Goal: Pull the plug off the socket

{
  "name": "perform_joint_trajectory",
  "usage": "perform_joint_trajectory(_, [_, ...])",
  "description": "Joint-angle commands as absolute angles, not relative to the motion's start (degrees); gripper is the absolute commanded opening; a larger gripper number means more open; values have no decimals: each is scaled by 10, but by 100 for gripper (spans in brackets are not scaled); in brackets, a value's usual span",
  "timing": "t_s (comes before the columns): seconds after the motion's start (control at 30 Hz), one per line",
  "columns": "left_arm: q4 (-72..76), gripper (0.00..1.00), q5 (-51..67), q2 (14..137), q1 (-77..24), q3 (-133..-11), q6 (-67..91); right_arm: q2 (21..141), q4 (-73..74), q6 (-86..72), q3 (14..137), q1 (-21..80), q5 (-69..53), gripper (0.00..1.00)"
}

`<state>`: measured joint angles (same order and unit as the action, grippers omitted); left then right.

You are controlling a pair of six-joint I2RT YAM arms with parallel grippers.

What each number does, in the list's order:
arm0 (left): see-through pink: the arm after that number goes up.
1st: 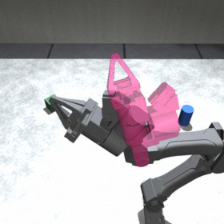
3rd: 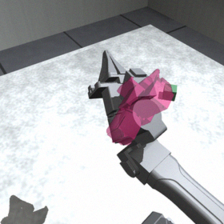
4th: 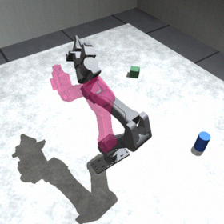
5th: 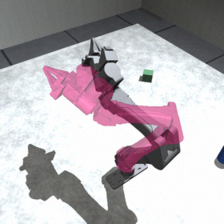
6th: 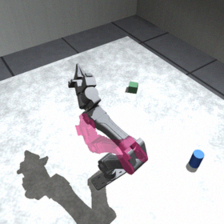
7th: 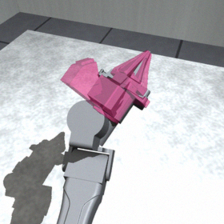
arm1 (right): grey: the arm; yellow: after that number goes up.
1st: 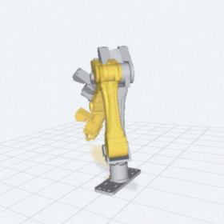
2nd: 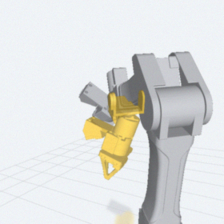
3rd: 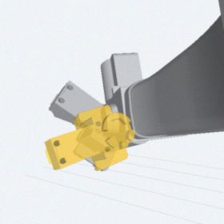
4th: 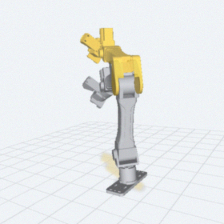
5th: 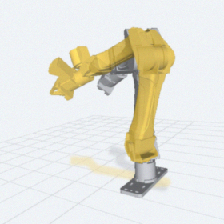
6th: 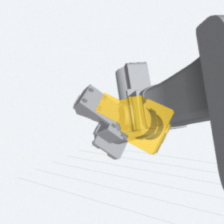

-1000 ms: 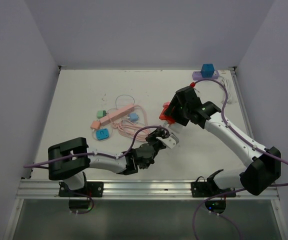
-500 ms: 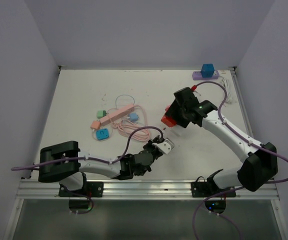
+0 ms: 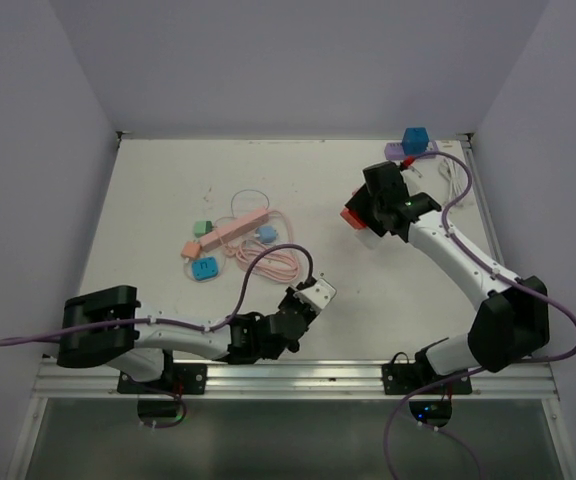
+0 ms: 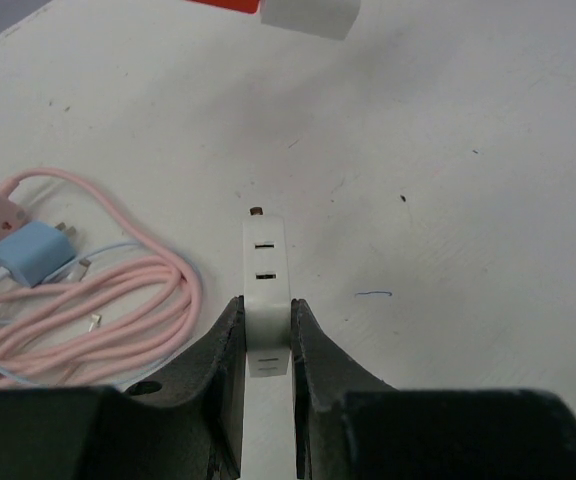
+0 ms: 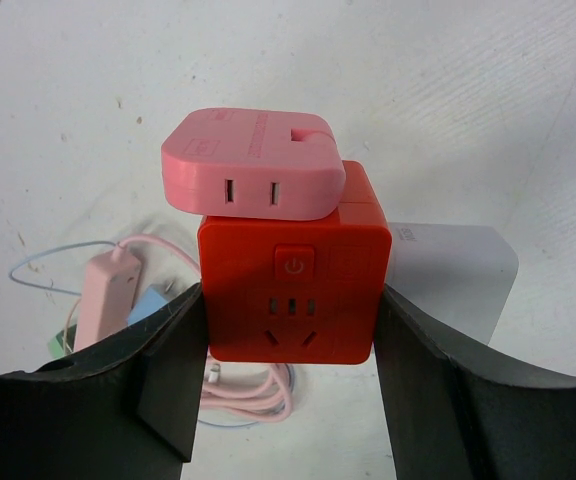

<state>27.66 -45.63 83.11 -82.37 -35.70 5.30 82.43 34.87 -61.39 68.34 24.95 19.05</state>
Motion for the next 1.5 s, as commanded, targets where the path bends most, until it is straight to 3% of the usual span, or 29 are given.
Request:
perform_joint_trajectory(0.0, [225, 0, -457, 796, -791, -349, 155, 802, 271, -559, 685, 242, 160, 0])
perform_joint_trajectory(0.27, [226, 0, -314, 738, -636, -283, 268, 752, 219, -404, 623, 242, 41, 0])
perform_joint_trajectory(0.4, [255, 7, -241, 734, -562, -254, 298, 715, 185, -337, 572, 242, -29, 0])
perform_joint_trajectory(0.8, [290, 16, -62, 847, -353, -298, 330, 664, 182, -211, 534, 244, -192, 0])
perform_joint_trajectory(1.0, [298, 41, -21, 873, -313, -330, 335, 668, 219, -168, 558, 251, -216, 0])
perform_joint_trajectory(1.03, [298, 53, -18, 867, -309, -333, 332, 670, 223, -168, 563, 253, -219, 0])
perform_joint_trajectory(1.2, [283, 81, -5, 805, -309, -334, 319, 677, 229, -172, 567, 260, -228, 0])
perform_joint_trajectory(1.4, [262, 99, 33, 731, -314, -303, 294, 691, 243, -158, 591, 270, -230, 0])
perform_joint_trajectory(1.47, [258, 100, 56, 707, -320, -296, 273, 700, 251, -150, 597, 273, -229, 0])
